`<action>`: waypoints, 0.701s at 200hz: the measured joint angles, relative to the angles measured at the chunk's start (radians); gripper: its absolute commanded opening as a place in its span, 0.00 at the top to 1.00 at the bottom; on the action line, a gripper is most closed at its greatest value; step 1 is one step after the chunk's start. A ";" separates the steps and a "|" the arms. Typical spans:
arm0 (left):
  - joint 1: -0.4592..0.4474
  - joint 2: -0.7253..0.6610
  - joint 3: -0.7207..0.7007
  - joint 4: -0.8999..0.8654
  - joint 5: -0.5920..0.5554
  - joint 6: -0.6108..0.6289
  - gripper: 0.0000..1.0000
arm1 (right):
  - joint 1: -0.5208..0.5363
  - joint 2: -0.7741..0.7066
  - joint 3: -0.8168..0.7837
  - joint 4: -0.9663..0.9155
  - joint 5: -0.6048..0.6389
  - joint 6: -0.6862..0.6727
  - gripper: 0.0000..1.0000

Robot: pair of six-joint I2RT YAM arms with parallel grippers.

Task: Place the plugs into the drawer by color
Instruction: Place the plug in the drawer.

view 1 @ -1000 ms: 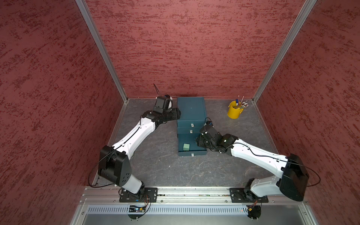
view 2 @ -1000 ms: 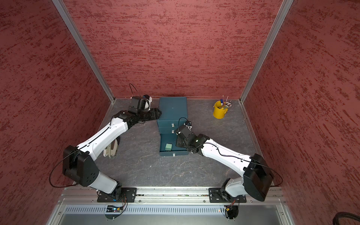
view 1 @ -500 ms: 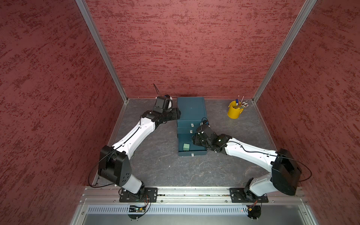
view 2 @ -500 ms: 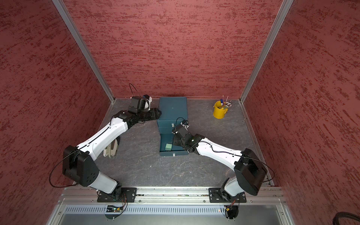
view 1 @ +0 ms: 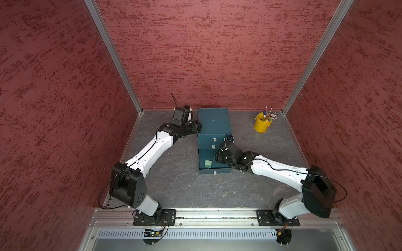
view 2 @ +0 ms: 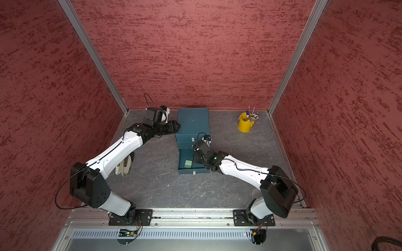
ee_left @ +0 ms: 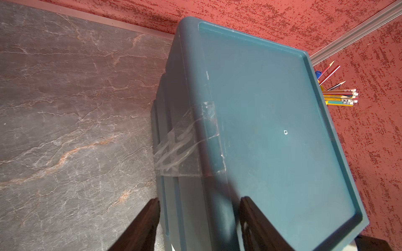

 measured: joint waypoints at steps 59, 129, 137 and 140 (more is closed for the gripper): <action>0.000 0.000 0.000 0.000 0.000 0.000 0.39 | 0.000 0.045 -0.003 0.037 0.003 0.000 0.87; 0.002 0.000 -0.001 0.000 0.004 0.000 0.39 | 0.000 0.072 -0.052 0.068 0.002 0.008 0.82; 0.002 0.000 -0.001 0.000 0.005 0.000 0.39 | 0.000 0.076 -0.052 0.069 0.002 0.008 0.80; 0.002 0.000 -0.001 0.000 0.005 0.000 0.39 | 0.000 0.077 -0.052 0.069 0.001 0.008 0.79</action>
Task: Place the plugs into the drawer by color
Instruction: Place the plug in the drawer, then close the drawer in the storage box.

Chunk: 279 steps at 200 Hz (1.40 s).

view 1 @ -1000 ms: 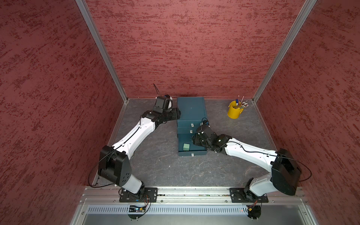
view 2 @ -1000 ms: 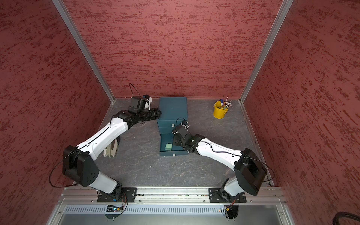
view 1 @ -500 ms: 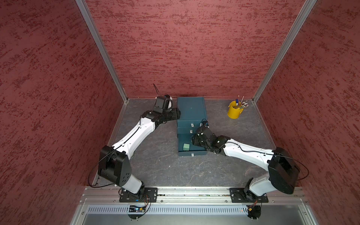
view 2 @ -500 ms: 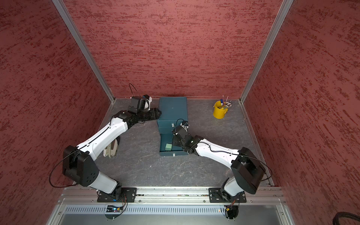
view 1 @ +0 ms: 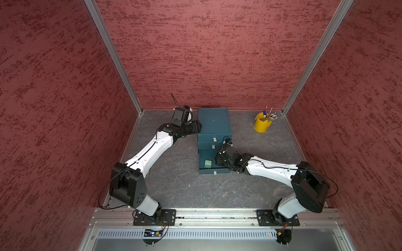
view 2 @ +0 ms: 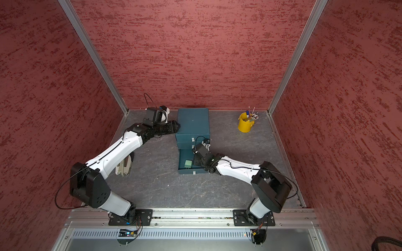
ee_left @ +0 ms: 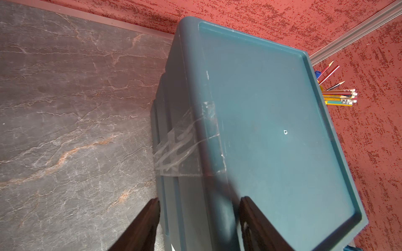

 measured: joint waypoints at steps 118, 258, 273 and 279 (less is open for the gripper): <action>0.002 -0.002 0.000 0.000 0.002 0.008 0.39 | 0.029 -0.032 0.000 -0.010 0.003 -0.017 0.28; 0.002 -0.043 -0.010 -0.038 -0.002 0.014 0.33 | 0.212 -0.502 -0.257 -0.066 0.116 -0.044 0.23; -0.002 -0.057 -0.009 -0.047 0.001 0.009 0.31 | 0.227 -0.519 -0.280 -0.072 0.143 -0.043 0.20; -0.004 -0.064 -0.009 -0.048 0.002 0.006 0.30 | 0.235 -0.520 -0.287 -0.071 0.154 -0.042 0.20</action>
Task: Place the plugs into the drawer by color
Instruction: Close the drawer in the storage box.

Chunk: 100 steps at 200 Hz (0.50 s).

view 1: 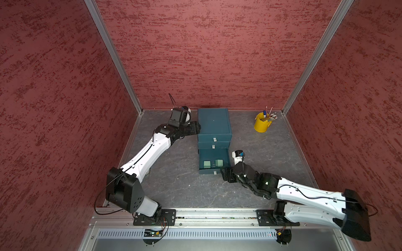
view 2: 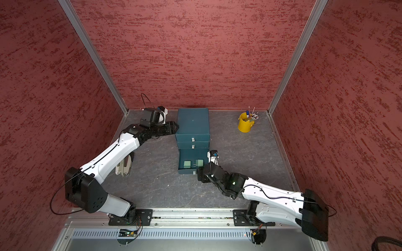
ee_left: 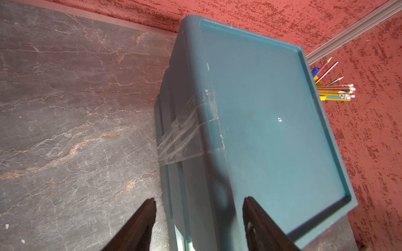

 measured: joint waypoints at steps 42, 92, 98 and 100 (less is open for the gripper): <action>-0.052 -0.062 0.010 -0.012 -0.010 -0.012 0.24 | 0.063 0.006 -0.020 0.015 0.109 -0.005 0.19; -0.147 -0.078 0.014 -0.055 -0.071 0.010 0.14 | 0.089 0.031 -0.063 0.083 0.154 -0.018 0.18; -0.152 -0.077 0.014 -0.061 -0.078 0.011 0.14 | 0.099 0.031 -0.071 0.085 0.159 -0.018 0.18; -0.154 -0.077 0.014 -0.063 -0.080 0.012 0.14 | 0.103 0.031 -0.074 0.086 0.163 -0.018 0.18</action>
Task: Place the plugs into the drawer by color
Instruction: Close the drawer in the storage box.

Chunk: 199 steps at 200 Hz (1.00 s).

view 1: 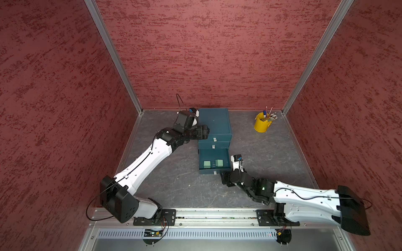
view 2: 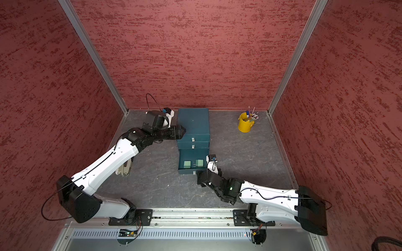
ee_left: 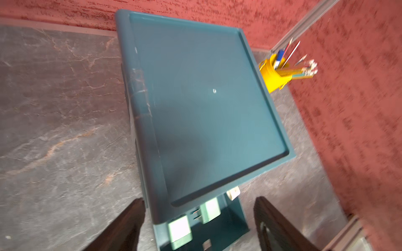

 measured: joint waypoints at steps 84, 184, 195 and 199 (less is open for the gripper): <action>-0.016 0.014 -0.002 -0.051 -0.104 0.003 0.17 | 0.074 0.201 -0.024 0.232 -0.004 0.023 0.17; 0.008 0.032 -0.052 -0.016 -0.056 -0.005 0.22 | 0.052 0.391 0.031 0.371 -0.042 0.014 0.14; 0.009 0.030 -0.057 -0.010 -0.053 -0.005 0.22 | 0.043 0.408 0.031 0.384 -0.052 0.014 0.14; 0.010 0.029 -0.058 -0.008 -0.051 -0.005 0.22 | 0.040 0.413 0.031 0.389 -0.055 0.014 0.14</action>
